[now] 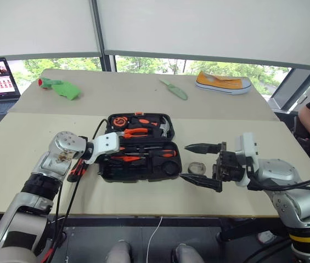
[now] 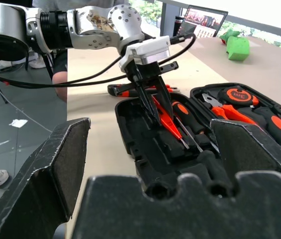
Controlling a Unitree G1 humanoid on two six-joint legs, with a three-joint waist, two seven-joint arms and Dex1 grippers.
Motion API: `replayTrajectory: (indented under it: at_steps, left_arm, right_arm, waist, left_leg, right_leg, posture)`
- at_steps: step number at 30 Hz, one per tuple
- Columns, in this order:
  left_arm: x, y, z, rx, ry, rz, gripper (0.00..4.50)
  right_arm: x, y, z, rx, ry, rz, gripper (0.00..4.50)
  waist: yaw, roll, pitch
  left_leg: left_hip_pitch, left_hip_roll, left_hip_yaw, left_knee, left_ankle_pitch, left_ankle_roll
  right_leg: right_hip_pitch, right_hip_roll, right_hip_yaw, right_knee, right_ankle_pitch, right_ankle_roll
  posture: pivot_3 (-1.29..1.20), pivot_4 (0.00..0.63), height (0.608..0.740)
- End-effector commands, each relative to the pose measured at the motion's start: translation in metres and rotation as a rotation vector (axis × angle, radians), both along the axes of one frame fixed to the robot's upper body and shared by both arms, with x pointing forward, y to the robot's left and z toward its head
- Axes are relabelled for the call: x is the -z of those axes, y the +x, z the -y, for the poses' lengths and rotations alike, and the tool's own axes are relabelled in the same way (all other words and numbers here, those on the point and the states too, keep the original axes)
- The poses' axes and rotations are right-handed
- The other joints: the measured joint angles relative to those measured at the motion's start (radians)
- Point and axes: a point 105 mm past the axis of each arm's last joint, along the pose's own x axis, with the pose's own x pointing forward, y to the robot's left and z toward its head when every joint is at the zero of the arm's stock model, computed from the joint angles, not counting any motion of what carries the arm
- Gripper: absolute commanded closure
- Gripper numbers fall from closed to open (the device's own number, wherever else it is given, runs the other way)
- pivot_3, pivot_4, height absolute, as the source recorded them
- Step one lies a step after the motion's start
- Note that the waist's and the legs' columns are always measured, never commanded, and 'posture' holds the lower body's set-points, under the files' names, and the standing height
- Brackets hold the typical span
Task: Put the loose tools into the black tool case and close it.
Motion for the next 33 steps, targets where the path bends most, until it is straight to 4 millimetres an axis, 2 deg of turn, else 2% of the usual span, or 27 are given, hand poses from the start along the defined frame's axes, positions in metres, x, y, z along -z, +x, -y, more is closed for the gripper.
replayTrajectory:
  at_steps: [1,9,14,15,16,18,19,24,27,30,33]
  left_arm:
    - [0.006,0.003,0.002,0.017,0.065,-0.001,4.02]
    - [0.009,0.009,-0.002,0.005,0.140,-0.004,4.02]
    - [0.006,0.004,0.006,0.044,0.062,-0.039,4.02]
    - [0.002,0.003,0.010,0.060,0.015,-0.028,3.02]
    - [-0.005,0.003,0.013,0.071,-0.038,-0.007,2.84]
    - [-0.019,0.004,0.017,0.085,-0.134,0.035,2.05]
    - [-0.027,0.005,0.016,0.077,-0.192,0.048,1.82]
    - [-0.044,0.008,0.003,0.061,-0.353,0.089,1.82]
    - [-0.039,0.011,-0.001,0.032,-0.393,0.093,1.82]
    - [-0.020,0.009,-0.001,0.021,-0.371,0.061,2.55]
    - [0.001,0.007,-0.005,-0.010,-0.347,0.033,3.69]
  right_arm:
    - [-0.011,-0.004,0.001,-0.001,0.009,0.037,0.00]
    - [-0.012,-0.003,0.001,-0.004,0.007,0.033,0.00]
    - [-0.010,-0.003,0.004,0.007,-0.001,0.028,0.00]
    - [-0.009,-0.004,0.004,0.008,-0.001,0.024,0.00]
    - [-0.008,-0.004,0.003,0.006,-0.002,0.018,0.00]
    - [-0.006,-0.006,0.003,0.003,-0.004,0.009,0.00]
    - [-0.006,-0.006,0.003,0.001,-0.005,0.005,0.00]
    - [-0.005,-0.007,0.003,-0.007,-0.019,-0.011,0.00]
    - [-0.005,-0.006,0.003,-0.011,-0.023,-0.016,0.00]
    - [-0.006,-0.004,0.000,-0.012,-0.019,-0.014,0.00]
    - [-0.007,-0.003,-0.001,-0.012,-0.017,-0.014,0.00]
  waist:
    - [0.001,0.000,0.000]
    - [0.001,0.000,0.000]
    - [0.000,0.000,0.000]
    - [0.000,0.000,0.000]
    - [0.000,0.000,0.000]
    - [0.001,0.000,0.000]
    - [0.002,0.000,0.000]
    - [-0.001,0.000,0.000]
    - [-0.003,0.000,0.000]
    - [-0.001,0.000,0.000]
    - [0.000,0.000,0.000]
  left_leg:
    - [0.000,0.000,0.000,0.000,0.000,0.000]
    - [0.000,0.000,0.000,0.001,0.000,0.000]
    - [0.000,0.000,-0.001,0.002,0.000,0.000]
    - [0.000,0.000,-0.001,0.002,0.000,0.000]
    - [0.000,0.000,-0.001,0.002,0.000,0.000]
    - [0.000,0.000,-0.001,0.002,0.000,0.000]
    - [-0.001,0.000,-0.001,0.002,0.000,0.000]
    - [-0.003,0.000,-0.002,0.003,0.000,0.000]
    - [-0.003,0.000,-0.002,0.002,0.000,0.000]
    - [-0.003,0.000,-0.002,0.003,0.000,0.000]
    - [-0.003,0.000,-0.002,0.003,0.000,0.000]
  right_leg:
    - [0.000,0.000,0.000,0.000,0.000,0.000]
    - [0.000,0.000,0.000,0.000,0.000,0.000]
    - [0.001,0.000,0.000,0.001,0.000,0.001]
    - [0.001,0.000,0.000,0.001,0.000,0.001]
    - [0.001,0.000,0.000,0.001,0.000,0.001]
    - [0.000,0.000,0.000,0.000,0.000,0.001]
    - [0.000,0.000,0.000,0.000,0.000,0.001]
    - [-0.001,0.000,-0.001,0.000,0.000,0.001]
    - [-0.001,0.001,-0.001,0.001,0.001,0.001]
    - [-0.001,0.001,-0.001,0.001,0.001,0.001]
    - [-0.001,0.000,-0.001,0.000,0.001,0.001]
  posture:
    - [0.00,0.150,0.740]
    - [0.00,0.150,0.740]
    - [0.00,0.150,0.740]
    - [0.00,0.150,0.740]
    - [0.00,0.150,0.740]
    - [0.00,0.150,0.740]
    - [0.00,0.150,0.740]
    - [0.00,0.150,0.740]
    - [0.00,0.150,0.740]
    - [0.00,0.150,0.740]
    - [0.00,0.150,0.740]
